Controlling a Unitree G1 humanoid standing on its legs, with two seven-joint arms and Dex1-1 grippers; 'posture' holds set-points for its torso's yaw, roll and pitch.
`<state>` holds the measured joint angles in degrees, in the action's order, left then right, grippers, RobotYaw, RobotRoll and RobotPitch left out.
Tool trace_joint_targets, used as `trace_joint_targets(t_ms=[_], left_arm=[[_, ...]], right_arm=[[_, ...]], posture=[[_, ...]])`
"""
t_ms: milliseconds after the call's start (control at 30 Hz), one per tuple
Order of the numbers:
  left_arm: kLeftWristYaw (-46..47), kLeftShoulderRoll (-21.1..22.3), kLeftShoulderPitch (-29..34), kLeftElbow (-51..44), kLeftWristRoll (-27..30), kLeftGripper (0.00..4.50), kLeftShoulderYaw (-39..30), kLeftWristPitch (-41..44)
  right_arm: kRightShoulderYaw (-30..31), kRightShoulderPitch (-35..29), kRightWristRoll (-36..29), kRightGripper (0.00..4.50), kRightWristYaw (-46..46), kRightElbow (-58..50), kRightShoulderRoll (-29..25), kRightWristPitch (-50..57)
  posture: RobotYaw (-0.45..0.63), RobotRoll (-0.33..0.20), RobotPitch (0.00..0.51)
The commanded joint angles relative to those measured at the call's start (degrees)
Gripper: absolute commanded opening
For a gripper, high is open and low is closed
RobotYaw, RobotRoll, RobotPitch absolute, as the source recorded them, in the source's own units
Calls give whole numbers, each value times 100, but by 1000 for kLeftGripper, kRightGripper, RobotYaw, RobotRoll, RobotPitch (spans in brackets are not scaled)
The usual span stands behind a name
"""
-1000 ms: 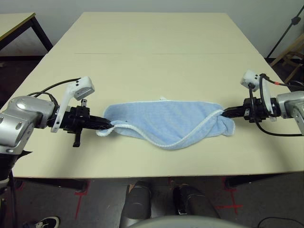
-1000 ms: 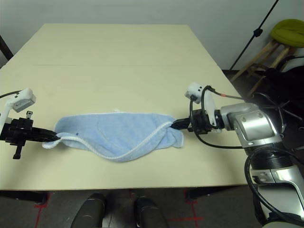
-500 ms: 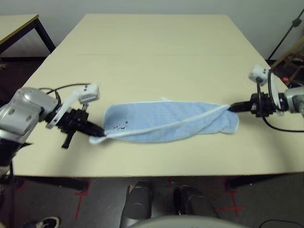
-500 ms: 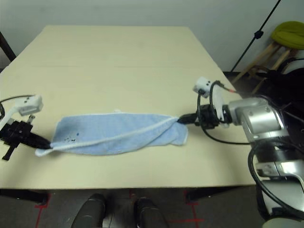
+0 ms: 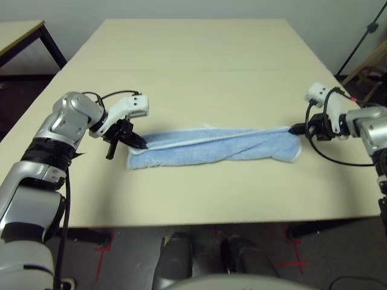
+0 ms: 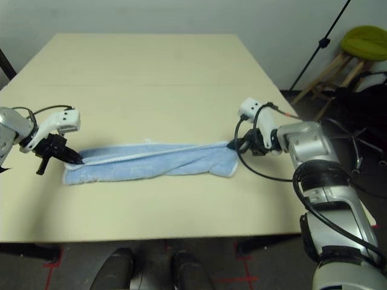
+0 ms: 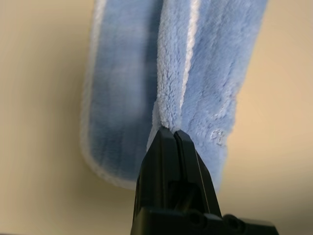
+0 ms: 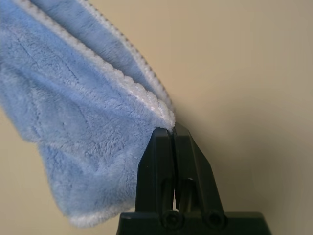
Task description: Fold the towel and set it aside.
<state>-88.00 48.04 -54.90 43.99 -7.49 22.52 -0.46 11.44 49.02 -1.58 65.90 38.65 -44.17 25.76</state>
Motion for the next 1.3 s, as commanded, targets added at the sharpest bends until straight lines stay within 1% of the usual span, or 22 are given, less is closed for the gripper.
trace_joint_targets(t_ms=[33,200,333,433,533,567,600,633,667,700,800,867,900,1000,1067,1167,1267,1300], left_arm=[[144,-131,-171,476,-267,26,35,-330],[399,-299,-286,810,-444,26,-27,-600],[1029,-382,-474,1166,-607,932,-134,-845],[1307,-369,-565,1338,-629,2003,-247,-903],[1087,-220,-468,1184,-560,2938,-337,-817],[1068,-160,-421,1089,-524,3344,-390,-788],[1066,-117,-392,1020,-498,3617,-437,-741],[1046,-45,-350,922,-476,3989,-485,-729],[1043,21,-314,830,-464,4297,-533,-689],[1001,103,-265,711,-419,4500,-601,-623],[988,314,-139,352,-265,4500,-838,-411],[983,398,-106,95,-62,4500,-1065,-107],[985,411,-88,-88,85,4500,-1215,104],[955,385,42,-797,549,4500,-1604,833],[1113,267,214,-1392,817,4500,-1816,1363],[1668,-105,482,-2128,1132,4500,-2093,2042],[2321,-532,853,-2694,1305,4500,-2286,2578],[2502,-664,1019,-2896,1361,4500,-2309,2756]], right_arm=[[40,102,182,0,-69,239,67,-206],[45,62,301,0,-51,313,176,-318],[10,71,393,0,-213,478,256,-521],[-2,80,459,0,-362,584,327,-719],[-14,158,531,671,-473,731,360,-857],[-33,199,537,1062,-481,788,343,-924],[-54,241,544,1372,-497,847,325,-1010],[-109,334,546,1771,-575,955,298,-1094],[-164,428,531,2122,-613,1050,269,-1137],[-223,529,482,2456,-544,1097,210,-1152],[-452,803,262,3504,-269,1118,55,-958],[-502,900,234,4248,-108,1058,-81,-885],[-534,928,197,4453,-11,971,-138,-811],[-696,948,-46,4453,153,471,-160,-359],[-823,830,-299,4453,126,-192,-19,117],[-939,454,-647,4453,-122,-1350,325,813],[-935,-99,-710,4453,-616,-2369,652,1177],[-1015,-258,-808,4285,-809,-2643,806,1370]], posture=[[180,0,102],[180,0,102],[180,0,106],[178,0,106],[179,0,104],[180,0,103],[181,0,102],[182,0,101],[182,0,101],[186,0,100],[189,0,99],[188,0,97],[188,0,97],[191,0,93],[194,0,92],[195,0,92],[194,0,92],[191,0,93]])
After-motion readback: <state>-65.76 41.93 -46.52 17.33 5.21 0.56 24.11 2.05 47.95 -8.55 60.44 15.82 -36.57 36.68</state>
